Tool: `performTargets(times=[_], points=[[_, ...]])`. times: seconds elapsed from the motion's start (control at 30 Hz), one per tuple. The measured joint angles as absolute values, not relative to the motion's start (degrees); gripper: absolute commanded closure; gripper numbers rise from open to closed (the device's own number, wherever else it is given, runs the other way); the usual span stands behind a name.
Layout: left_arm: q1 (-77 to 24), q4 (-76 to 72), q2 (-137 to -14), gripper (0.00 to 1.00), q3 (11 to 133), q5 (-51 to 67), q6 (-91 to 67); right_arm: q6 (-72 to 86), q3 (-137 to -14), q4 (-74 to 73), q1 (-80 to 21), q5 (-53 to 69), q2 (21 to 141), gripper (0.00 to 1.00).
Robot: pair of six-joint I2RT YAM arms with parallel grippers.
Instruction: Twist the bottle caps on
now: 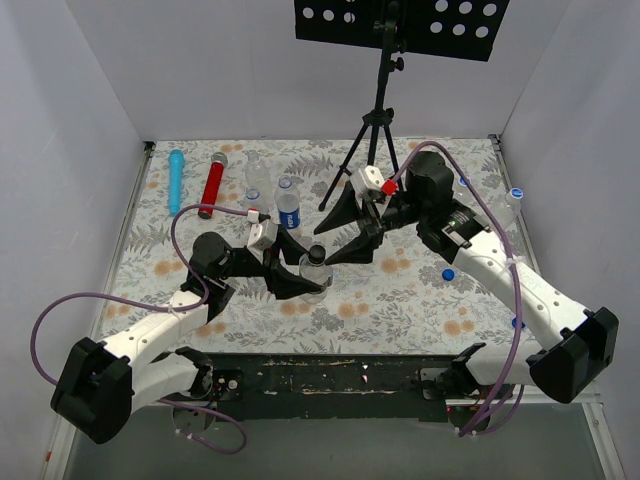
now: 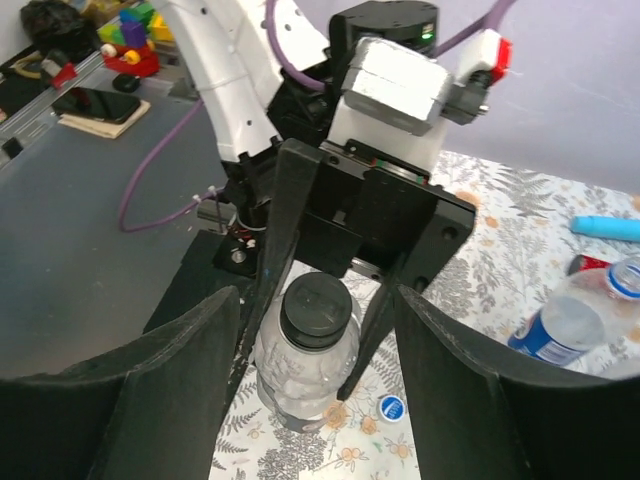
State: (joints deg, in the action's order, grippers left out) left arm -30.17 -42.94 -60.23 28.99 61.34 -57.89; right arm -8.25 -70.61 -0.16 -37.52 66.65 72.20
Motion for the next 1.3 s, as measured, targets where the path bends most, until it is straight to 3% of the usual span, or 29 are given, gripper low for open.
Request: performTargets(times=[0.3, 0.37, 0.5, 0.53, 0.8, 1.13, 1.27, 1.3], points=[[-30.15, -43.77, -60.25, 1.0, 29.17, 64.1, -57.93, -13.43, -72.12, -4.95, -41.28, 68.34, 76.18, 0.48], [-30.15, -43.77, -60.25, 1.0, 29.39, 64.36, -57.91, -14.0, -72.64, -6.04, -41.52, 68.34, 76.73, 0.58], [-30.13, -43.72, -60.18, 1.0, 29.63, 64.77, -57.74, -15.2, -73.41, -7.55, -42.11, 68.1, 76.95, 0.94], [-30.11, -43.64, -60.14, 1.0, 29.63, 64.82, -57.58, -15.35, -73.52, -7.73, -42.22, 67.77, 76.95, 0.99], [-30.09, -34.13, -56.73, 1.0, 29.63, 55.55, -50.74, -14.83, -75.13, -11.79, -44.66, 53.8, 76.79, 0.99], [-35.14, -20.08, -52.05, 1.0, 29.61, 20.45, -42.3, 2.42, -75.05, -11.94, -53.95, 5.56, 76.99, 0.99], [-39.77, -16.36, -52.1, 1.0, 29.61, 8.75, -41.04, 9.28, -71.0, -7.75, -57.98, -8.23, 76.97, 0.99], [-40.49, -15.77, -52.14, 1.0, 29.61, 6.76, -40.84, 10.37, -70.19, -6.63, -58.35, -9.76, 76.97, 0.93]])
